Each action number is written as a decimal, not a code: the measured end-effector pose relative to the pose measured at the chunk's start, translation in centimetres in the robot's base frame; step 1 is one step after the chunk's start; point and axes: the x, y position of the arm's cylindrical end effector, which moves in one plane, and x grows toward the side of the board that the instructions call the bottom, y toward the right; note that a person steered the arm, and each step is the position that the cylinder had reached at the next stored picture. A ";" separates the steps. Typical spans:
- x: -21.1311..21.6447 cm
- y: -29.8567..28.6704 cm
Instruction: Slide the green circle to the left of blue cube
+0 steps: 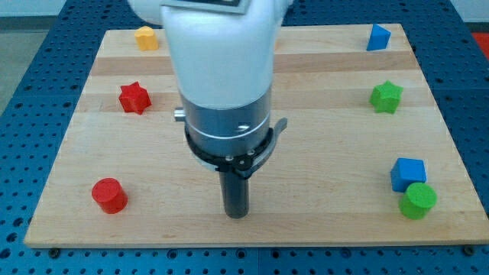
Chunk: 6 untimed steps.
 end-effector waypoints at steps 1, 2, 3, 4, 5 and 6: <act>1.0 -3.2; 3.3 -7.7; 3.3 -13.6; 3.2 -19.2; 1.3 -21.2; -0.7 -21.0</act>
